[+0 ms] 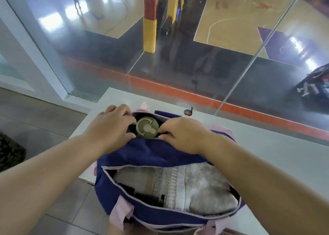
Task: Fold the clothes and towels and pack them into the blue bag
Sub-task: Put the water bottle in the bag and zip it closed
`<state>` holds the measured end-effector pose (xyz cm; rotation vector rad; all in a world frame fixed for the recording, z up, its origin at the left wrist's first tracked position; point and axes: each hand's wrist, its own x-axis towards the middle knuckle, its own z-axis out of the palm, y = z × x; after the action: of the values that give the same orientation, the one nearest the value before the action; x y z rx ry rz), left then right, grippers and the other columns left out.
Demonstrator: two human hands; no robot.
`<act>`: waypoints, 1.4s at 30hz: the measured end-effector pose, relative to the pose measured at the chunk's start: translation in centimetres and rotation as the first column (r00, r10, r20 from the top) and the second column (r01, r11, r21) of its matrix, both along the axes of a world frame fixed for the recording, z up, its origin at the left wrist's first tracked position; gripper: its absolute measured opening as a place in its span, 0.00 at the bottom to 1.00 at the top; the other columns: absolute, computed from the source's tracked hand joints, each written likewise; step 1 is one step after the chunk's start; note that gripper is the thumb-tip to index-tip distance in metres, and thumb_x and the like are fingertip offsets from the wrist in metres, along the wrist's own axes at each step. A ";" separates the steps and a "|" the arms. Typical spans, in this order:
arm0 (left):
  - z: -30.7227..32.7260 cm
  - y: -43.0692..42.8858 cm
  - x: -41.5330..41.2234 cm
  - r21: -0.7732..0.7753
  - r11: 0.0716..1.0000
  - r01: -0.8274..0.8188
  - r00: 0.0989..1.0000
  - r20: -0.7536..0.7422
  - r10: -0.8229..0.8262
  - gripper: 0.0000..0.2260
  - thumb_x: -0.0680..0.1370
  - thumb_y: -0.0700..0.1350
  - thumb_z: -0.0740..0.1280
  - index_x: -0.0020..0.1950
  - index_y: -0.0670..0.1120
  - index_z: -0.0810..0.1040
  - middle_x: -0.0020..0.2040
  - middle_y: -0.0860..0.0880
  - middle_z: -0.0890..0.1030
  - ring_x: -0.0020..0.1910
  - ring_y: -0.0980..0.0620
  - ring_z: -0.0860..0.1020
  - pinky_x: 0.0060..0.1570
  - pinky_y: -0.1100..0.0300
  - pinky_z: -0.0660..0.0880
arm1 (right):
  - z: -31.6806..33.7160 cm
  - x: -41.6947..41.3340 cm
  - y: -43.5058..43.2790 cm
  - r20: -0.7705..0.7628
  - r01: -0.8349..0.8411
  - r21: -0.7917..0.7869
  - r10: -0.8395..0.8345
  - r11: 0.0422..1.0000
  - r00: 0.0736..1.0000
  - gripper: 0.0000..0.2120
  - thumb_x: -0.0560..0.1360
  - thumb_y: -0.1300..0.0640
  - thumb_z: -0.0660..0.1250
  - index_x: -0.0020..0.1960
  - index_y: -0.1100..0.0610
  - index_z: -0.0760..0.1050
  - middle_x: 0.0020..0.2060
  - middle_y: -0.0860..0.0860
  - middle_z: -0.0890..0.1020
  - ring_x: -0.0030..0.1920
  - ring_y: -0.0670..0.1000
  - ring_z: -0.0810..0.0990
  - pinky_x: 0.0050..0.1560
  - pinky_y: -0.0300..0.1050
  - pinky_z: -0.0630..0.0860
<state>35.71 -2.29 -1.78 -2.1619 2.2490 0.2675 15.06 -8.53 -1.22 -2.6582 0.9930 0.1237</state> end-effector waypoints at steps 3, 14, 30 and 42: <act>0.5 1.6 -2.2 -0.058 0.997 0.057 0.997 -0.046 -0.060 0.15 0.74 0.55 0.66 0.59 0.53 0.77 0.59 0.53 0.73 0.60 0.48 0.69 0.59 0.52 0.69 | 1.0 -3.2 2.0 0.082 0.123 0.045 -0.127 0.991 0.989 0.13 0.79 0.48 0.57 0.55 0.50 0.77 0.52 0.47 0.81 0.52 0.53 0.77 0.53 0.53 0.74; -2.6 5.7 -12.8 -0.163 0.971 0.177 0.932 -0.289 -0.218 0.21 0.72 0.49 0.71 0.64 0.47 0.76 0.58 0.51 0.77 0.58 0.48 0.73 0.57 0.50 0.73 | -3.2 -17.2 10.3 0.248 0.629 0.092 -0.629 0.772 0.737 0.11 0.75 0.52 0.67 0.57 0.52 0.78 0.53 0.47 0.80 0.52 0.50 0.77 0.51 0.39 0.70; -5.4 3.4 -20.3 -0.329 0.897 0.296 0.940 -0.067 -0.335 0.14 0.71 0.37 0.65 0.52 0.50 0.82 0.45 0.49 0.82 0.43 0.43 0.78 0.44 0.48 0.73 | -6.9 -20.8 12.1 0.130 0.680 0.240 -0.717 0.693 0.685 0.08 0.78 0.56 0.62 0.46 0.58 0.78 0.46 0.53 0.76 0.45 0.56 0.76 0.44 0.46 0.71; -4.7 3.3 -21.0 -0.235 0.925 0.299 0.907 -0.230 -0.352 0.11 0.78 0.43 0.60 0.57 0.50 0.77 0.51 0.50 0.82 0.49 0.46 0.77 0.48 0.48 0.74 | -5.1 -22.8 13.0 0.236 0.628 0.525 -0.808 0.574 0.541 0.10 0.79 0.58 0.62 0.42 0.56 0.80 0.40 0.43 0.71 0.37 0.40 0.71 0.41 0.27 0.67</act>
<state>14.75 1.05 -6.47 -1.8719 2.8539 0.3663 -7.78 4.45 -6.34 -1.5859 1.6171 -0.4397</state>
